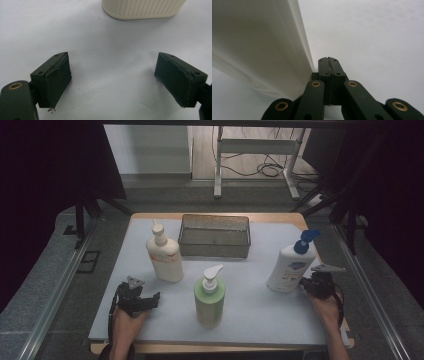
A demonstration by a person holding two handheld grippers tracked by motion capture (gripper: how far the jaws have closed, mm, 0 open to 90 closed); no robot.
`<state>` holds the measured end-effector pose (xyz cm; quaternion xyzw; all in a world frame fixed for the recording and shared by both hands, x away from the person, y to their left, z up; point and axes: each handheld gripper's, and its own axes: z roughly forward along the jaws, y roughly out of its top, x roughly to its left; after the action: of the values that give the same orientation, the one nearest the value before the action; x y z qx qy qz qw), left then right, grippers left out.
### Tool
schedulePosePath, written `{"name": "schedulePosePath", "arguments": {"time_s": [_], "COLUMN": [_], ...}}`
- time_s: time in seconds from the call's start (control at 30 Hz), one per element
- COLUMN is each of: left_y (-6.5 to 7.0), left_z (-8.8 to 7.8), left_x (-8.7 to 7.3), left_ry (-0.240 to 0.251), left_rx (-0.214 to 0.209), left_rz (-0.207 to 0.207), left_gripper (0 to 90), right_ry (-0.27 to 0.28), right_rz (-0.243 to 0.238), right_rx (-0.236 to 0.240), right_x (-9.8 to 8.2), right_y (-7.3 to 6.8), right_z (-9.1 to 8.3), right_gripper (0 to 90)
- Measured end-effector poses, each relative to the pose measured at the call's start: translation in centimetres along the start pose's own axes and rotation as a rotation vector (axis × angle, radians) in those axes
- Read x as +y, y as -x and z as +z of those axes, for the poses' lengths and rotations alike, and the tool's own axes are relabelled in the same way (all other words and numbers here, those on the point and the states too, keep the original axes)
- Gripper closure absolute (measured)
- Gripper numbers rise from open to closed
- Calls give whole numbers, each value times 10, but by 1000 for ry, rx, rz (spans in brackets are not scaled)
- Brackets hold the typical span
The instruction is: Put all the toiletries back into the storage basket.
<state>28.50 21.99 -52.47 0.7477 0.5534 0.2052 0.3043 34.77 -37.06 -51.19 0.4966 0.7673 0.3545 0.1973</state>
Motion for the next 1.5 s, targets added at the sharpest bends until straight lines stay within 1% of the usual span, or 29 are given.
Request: {"name": "schedulePosePath", "arguments": {"time_s": [0.03,0.23,0.27,0.3,0.33,0.43,0.47,0.53,0.83,0.9,1.03,1.13,1.37,1.5], "left_y": [0,0,0,0,0,0,0,0,0,0,0,0,0,0], "left_z": [0,0,0,0,0,0,0,0,0,0,0,0,0,0], "left_x": [0,0,0,0,0,0,0,0,0,0,0,0,0,0], "left_ry": [0,0,0,0,0,-1,-1,0,0,0,0,-1,-1,-1], "left_rx": [1,1,0,0,0,-1,-1,0,0,0,0,-1,-1,-1], "left_rz": [0,0,0,0,0,-1,-1,0,0,0,0,-1,-1,-1], "left_gripper": [129,129,129,129,129,129,129,129,129,129,129,129,129,129], "right_ry": [1,-1,1,8,11,6,6,-7,-16,-19,-21,-24,-28,-32], "right_rz": [-8,-19,-19,-15,-18,-28,-28,-46,-47,-64,-70,-66,-75,-88], "right_rx": [6,17,24,49,58,66,66,57,52,54,47,50,62,65], "right_x": [0,-1,-1,-1,-1,0,0,1,-2,-4,-5,-6,-9,-10], "right_y": [1,3,3,2,2,-2,-2,-7,-12,-17,-20,-22,-28,-33], "right_z": [1,3,2,2,1,2,2,1,-2,-4,-5,-5,-9,-11], "right_gripper": [897,897,897,897,897,896,896,896,896,896,895,895,889,886]}}
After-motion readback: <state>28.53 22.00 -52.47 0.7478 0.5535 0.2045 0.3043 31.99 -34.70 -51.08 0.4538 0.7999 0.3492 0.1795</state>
